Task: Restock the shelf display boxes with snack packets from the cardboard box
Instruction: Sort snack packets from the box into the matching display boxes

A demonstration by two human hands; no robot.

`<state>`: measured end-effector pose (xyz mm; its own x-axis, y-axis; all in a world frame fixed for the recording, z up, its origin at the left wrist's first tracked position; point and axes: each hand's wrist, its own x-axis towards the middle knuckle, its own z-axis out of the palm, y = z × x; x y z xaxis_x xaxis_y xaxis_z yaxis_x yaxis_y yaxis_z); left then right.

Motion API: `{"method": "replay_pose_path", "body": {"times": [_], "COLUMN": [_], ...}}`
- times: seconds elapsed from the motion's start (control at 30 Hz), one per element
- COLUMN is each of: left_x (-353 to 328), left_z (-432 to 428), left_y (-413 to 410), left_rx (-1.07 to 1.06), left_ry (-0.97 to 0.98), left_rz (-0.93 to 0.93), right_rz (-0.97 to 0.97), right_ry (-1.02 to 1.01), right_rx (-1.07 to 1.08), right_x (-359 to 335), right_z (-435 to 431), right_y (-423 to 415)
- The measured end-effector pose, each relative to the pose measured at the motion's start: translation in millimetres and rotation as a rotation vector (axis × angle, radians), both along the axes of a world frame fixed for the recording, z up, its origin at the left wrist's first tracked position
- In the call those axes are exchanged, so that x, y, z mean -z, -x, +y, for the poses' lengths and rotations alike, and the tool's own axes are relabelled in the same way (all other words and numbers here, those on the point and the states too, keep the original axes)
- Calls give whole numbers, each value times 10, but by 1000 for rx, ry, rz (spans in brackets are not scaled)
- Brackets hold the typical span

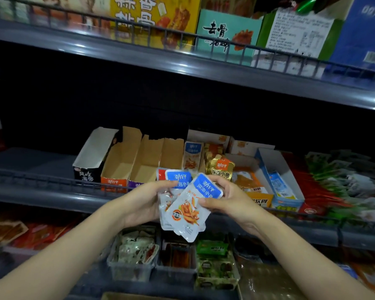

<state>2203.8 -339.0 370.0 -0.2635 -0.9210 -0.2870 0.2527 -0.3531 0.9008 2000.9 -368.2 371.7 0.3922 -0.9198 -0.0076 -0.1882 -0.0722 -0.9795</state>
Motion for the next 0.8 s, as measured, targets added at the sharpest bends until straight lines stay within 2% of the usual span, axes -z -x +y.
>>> {"method": "replay_pose_path", "body": {"times": [0.1,0.2,0.33,0.43,0.53,0.67,0.8], "left_x": [16,4,-63,-98,-64,25,60], "left_z": [93,158,225,281,308,280,223], "left_y": [-57,-57,-56,-64,-89,-136,-181], "left_rx": [-69,-46,-13,108,169,95,28], "left_ry": [52,94,112,136,229,225,269], "left_rz": [-90,-221,-290,-330,-325,-331,-351], "right_rz": [27,67,139,189,142,30,152], "right_ry": [-3,-12,20,40,25,15,71], "right_rx": [-109,-174,-125,-78,-5,103,52], "right_x": [-65,-109,-143,-146,-115,-83,-159], "right_z": [94,141,179,192,201,160,74], "right_y": [4,-40,-110,-102,-90,-78,-87]}}
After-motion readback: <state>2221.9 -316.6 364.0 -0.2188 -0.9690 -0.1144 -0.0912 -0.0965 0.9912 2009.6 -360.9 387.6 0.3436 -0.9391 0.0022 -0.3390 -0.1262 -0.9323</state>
